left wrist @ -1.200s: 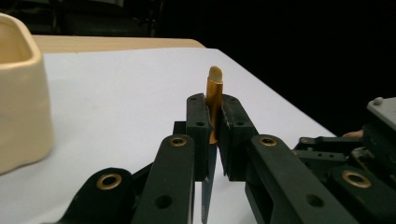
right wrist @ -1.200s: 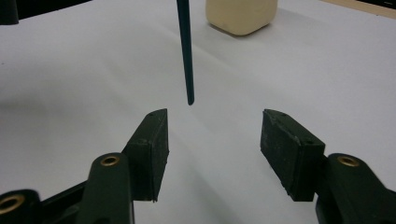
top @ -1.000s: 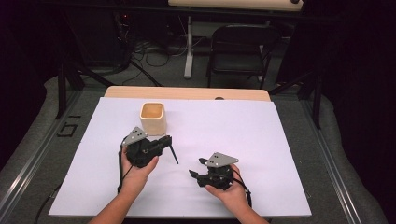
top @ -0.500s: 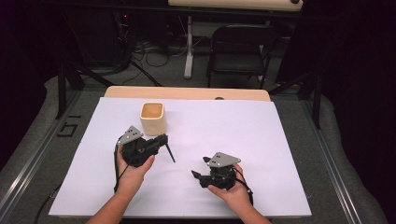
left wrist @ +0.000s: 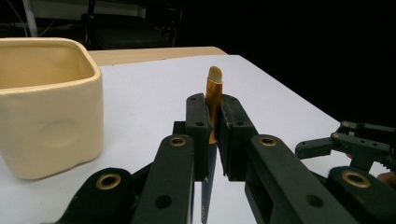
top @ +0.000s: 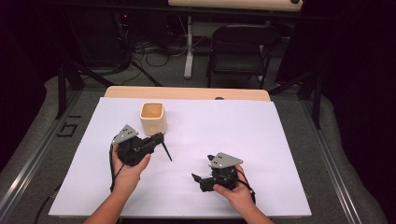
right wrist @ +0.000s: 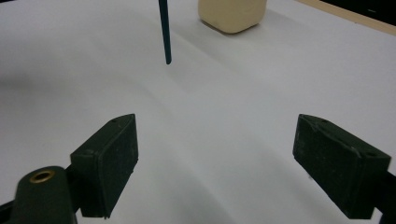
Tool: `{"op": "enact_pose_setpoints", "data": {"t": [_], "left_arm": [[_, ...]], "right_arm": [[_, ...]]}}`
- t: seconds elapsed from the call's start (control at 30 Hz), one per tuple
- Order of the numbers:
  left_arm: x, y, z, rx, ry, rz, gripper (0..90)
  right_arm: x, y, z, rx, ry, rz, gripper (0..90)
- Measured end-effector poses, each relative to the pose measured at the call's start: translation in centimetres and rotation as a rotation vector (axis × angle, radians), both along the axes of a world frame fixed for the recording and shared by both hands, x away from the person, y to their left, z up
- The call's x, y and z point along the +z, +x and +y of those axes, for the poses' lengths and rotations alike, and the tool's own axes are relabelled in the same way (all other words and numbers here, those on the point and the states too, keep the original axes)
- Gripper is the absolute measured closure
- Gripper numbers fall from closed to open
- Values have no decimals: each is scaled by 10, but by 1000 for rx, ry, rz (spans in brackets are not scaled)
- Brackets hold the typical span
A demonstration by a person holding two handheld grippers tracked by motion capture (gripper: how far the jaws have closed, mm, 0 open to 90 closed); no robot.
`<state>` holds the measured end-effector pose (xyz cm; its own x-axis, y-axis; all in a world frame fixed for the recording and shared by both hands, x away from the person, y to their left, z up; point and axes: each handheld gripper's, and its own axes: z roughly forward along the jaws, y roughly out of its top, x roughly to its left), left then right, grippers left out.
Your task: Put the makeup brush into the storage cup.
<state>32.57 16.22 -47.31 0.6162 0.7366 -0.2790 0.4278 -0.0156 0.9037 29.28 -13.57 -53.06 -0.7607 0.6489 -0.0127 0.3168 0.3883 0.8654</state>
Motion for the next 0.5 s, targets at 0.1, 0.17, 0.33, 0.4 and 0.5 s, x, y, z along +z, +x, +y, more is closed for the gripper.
{"op": "enact_pose_setpoints", "data": {"t": [0.1, 0.17, 0.33, 0.4, 0.5], "left_arm": [[1, -1, 2, 3, 2, -2, 836], [1, -1, 2, 6, 2, -2, 836], [1, -1, 5, 12, 5, -4, 836], [1, -1, 6, 16, 6, -4, 836], [1, -1, 7, 22, 14, -6, 836]], "right_arm": [[1, 0, -2, 4, 13, 7, 136], [2, -1, -3, 3, 14, 6, 136], [2, -1, -7, 3, 22, 8, 136], [3, -1, -8, 0, 23, 7, 136], [3, 0, -8, -1, 20, 7, 136]]}}
